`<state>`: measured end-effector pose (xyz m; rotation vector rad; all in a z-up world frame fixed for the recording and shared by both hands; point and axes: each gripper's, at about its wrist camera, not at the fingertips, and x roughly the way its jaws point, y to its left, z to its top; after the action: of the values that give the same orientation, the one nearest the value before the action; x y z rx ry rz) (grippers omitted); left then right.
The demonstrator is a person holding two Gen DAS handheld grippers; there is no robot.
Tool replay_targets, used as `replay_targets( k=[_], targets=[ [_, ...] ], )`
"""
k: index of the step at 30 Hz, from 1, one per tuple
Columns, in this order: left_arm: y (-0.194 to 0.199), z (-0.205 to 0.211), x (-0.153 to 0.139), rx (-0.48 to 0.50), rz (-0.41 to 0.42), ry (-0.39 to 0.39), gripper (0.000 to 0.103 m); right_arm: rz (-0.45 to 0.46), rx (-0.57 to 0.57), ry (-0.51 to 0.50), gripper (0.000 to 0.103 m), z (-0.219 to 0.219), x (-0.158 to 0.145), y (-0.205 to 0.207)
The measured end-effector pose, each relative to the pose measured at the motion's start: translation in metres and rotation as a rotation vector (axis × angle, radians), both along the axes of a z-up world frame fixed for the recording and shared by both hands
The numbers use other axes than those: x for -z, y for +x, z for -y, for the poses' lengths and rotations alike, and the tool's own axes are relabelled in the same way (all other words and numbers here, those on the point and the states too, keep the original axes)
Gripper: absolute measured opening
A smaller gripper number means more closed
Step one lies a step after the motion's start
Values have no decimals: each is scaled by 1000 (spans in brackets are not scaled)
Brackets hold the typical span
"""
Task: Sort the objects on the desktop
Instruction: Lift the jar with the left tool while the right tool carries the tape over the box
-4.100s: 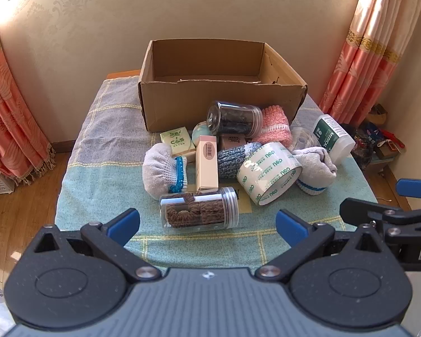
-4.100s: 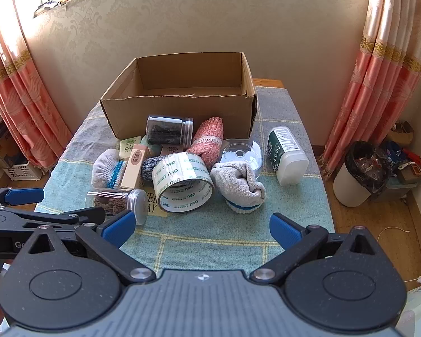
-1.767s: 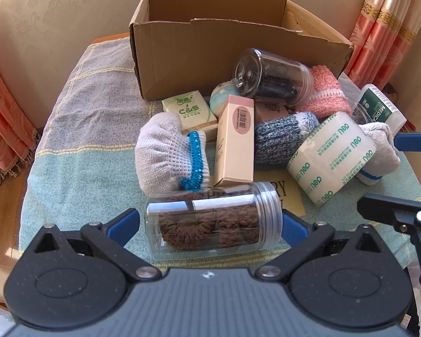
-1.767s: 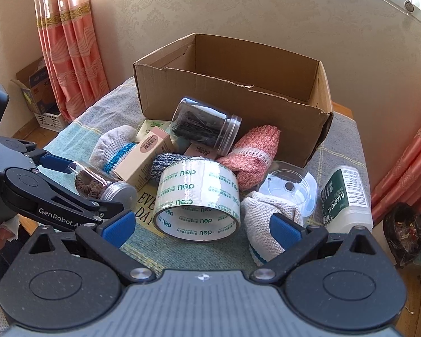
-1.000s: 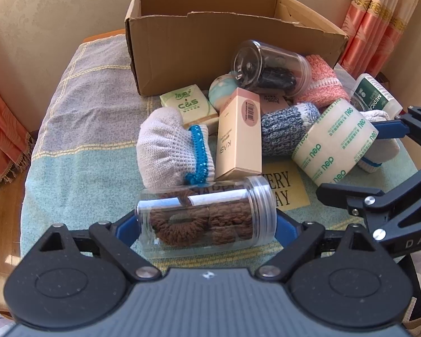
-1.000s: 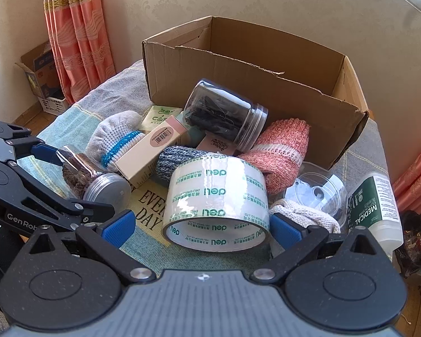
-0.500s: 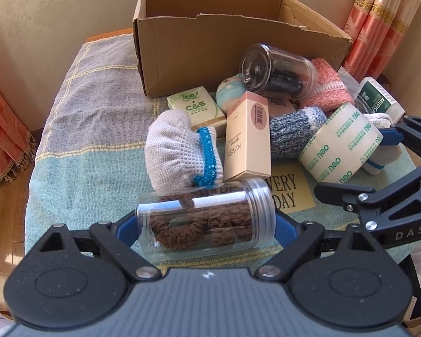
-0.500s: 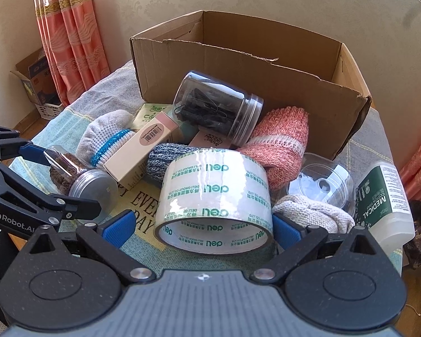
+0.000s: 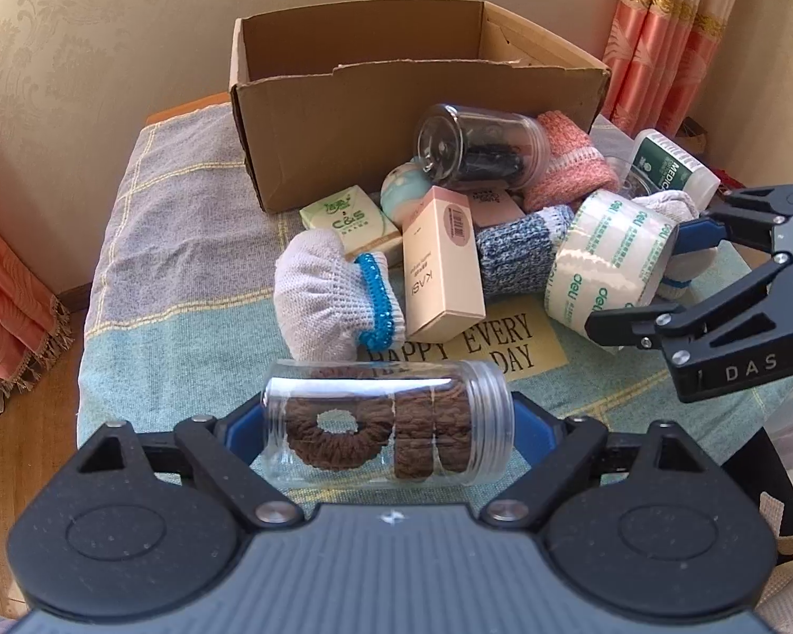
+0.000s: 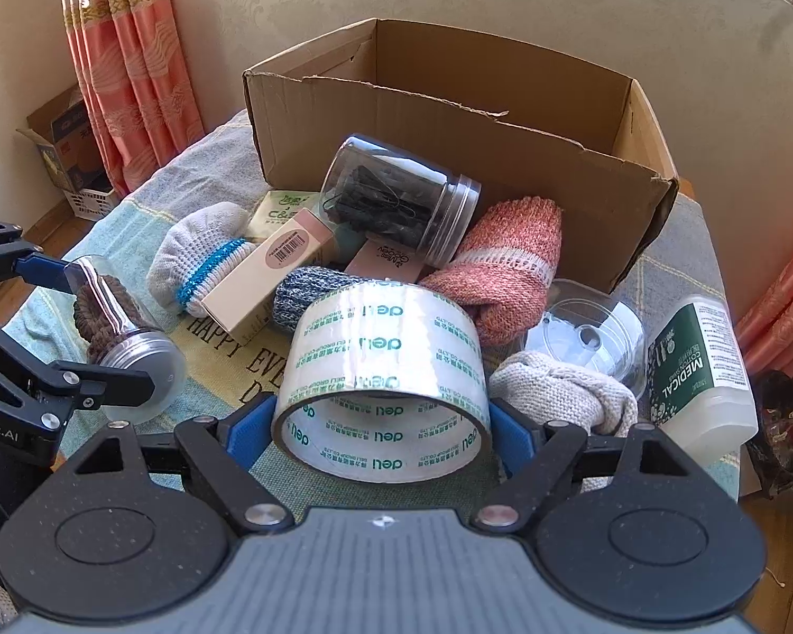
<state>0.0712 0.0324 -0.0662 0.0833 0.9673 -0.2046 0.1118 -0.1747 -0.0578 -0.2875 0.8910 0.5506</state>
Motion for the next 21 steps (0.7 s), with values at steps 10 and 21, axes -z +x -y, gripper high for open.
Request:
replay_targets(
  k=[10,21],
  targets=[
    [-5,4,-21,52,47,19,90,-33,-76,-14,87,0,-16,-11],
    [7,2,-41,75,63,-1,90,-49,-120,-52,87,-1,-30,-9]
  ],
)
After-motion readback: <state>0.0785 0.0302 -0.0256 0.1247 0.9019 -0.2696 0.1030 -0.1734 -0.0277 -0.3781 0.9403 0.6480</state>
